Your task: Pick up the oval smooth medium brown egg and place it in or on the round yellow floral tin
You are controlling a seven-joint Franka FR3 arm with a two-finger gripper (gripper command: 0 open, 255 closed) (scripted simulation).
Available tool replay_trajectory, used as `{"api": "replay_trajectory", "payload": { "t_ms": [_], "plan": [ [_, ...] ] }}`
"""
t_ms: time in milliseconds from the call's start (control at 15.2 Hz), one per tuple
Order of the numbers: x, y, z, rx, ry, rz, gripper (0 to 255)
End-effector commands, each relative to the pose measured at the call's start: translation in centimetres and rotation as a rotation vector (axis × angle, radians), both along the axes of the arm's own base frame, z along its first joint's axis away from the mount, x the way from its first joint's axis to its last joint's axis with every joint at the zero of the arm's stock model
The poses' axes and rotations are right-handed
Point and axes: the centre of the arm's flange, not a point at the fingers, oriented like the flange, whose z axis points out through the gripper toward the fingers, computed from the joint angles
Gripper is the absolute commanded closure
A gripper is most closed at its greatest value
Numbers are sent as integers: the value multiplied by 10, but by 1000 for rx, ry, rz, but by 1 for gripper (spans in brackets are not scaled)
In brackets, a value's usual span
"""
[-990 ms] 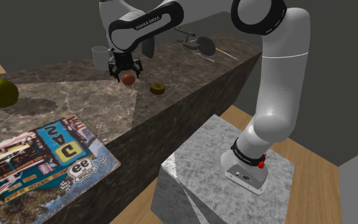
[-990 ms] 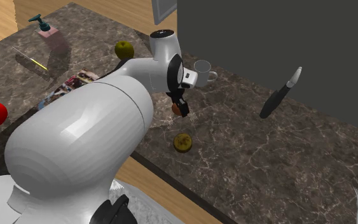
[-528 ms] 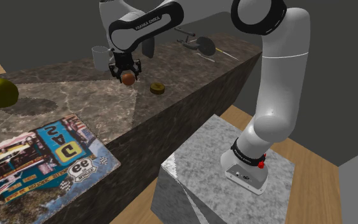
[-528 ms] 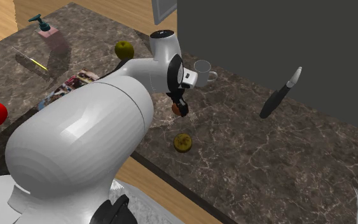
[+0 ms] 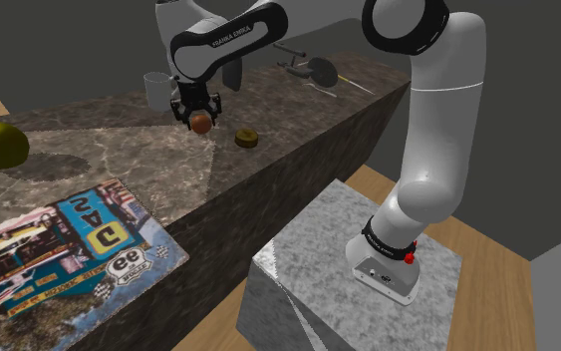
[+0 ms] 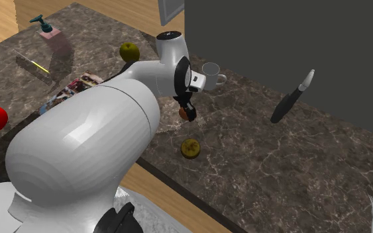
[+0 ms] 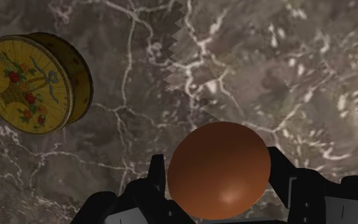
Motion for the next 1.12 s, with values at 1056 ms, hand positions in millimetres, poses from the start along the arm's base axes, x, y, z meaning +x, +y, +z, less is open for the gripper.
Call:
{"api": "replay_trajectory", "payload": {
  "t_ms": [1056],
  "plan": [
    [0, 0, 89, 0, 0, 0, 255]
  ]
}}
